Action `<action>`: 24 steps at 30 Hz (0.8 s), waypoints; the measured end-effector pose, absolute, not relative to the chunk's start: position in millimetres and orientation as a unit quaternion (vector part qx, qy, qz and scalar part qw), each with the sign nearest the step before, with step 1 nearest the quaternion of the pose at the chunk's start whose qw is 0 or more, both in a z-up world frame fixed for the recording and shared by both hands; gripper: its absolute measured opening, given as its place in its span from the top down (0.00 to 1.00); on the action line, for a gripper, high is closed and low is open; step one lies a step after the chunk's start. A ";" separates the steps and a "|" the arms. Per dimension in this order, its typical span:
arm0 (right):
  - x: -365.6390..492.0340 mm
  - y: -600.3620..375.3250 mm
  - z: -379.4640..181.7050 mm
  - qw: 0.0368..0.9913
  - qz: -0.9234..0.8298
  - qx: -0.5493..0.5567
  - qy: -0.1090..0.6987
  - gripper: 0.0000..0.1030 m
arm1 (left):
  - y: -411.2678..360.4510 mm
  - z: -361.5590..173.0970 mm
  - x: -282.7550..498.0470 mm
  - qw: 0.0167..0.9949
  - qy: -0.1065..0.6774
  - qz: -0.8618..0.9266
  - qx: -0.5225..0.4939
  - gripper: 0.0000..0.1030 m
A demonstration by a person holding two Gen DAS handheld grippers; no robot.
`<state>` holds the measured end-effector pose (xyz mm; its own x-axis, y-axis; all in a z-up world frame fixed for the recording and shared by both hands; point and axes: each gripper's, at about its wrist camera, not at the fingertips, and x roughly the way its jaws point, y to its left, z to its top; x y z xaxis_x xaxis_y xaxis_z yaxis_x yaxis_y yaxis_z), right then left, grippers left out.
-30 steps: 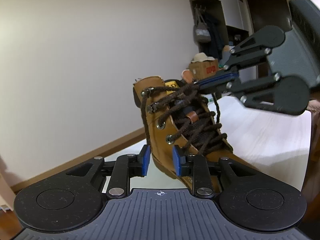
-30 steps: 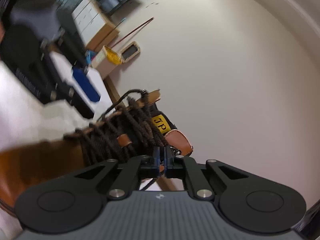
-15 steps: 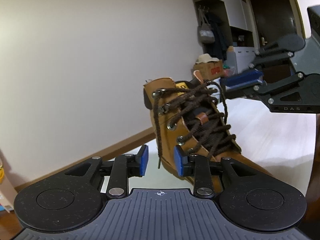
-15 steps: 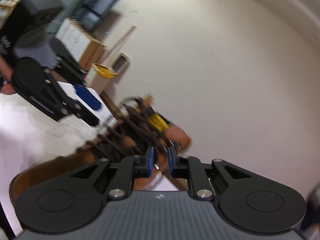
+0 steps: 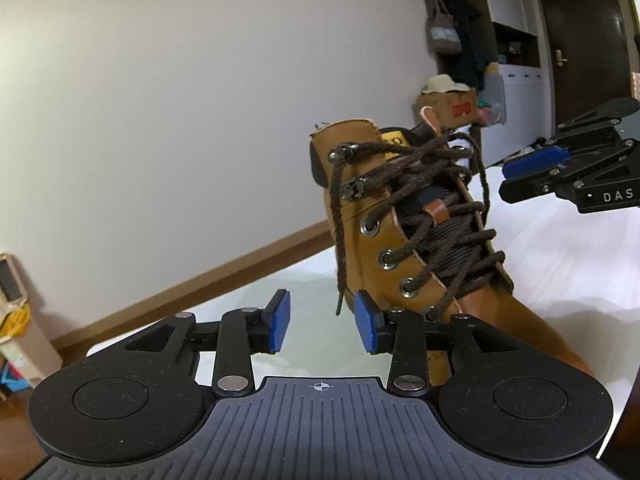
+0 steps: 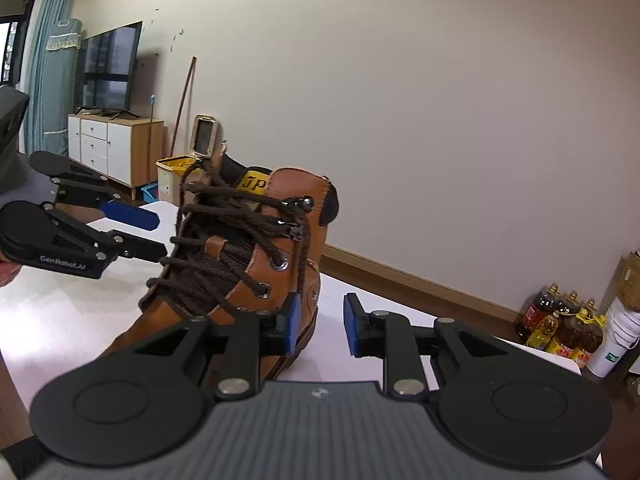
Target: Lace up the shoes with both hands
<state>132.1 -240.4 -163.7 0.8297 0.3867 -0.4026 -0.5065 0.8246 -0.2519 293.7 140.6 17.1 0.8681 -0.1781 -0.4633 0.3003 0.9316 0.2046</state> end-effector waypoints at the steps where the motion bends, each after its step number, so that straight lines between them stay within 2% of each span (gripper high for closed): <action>1: 130.3 -240.7 -162.9 0.940 0.236 -0.177 0.170 0.75 | 140.9 17.2 294.0 0.957 0.225 -0.124 0.136 0.61; 14: 110.9 -254.6 -155.4 0.940 0.241 -0.138 0.198 0.73 | 149.4 22.3 288.8 0.960 0.224 -0.117 0.123 0.58; 17: 110.0 -264.1 -151.6 0.938 0.261 -0.082 0.211 0.73 | 154.5 26.8 288.2 0.962 0.214 -0.127 0.110 0.58; 24: 119.5 -276.7 -152.8 0.934 0.274 -0.029 0.225 0.73 | 150.8 33.4 293.4 0.961 0.217 -0.127 0.117 0.57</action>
<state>119.5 -276.7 -152.8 0.7483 0.4988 -0.4374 -0.5250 0.8483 0.0692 293.4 150.8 33.4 0.8733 -0.1935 -0.4471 0.2950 0.9404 0.1692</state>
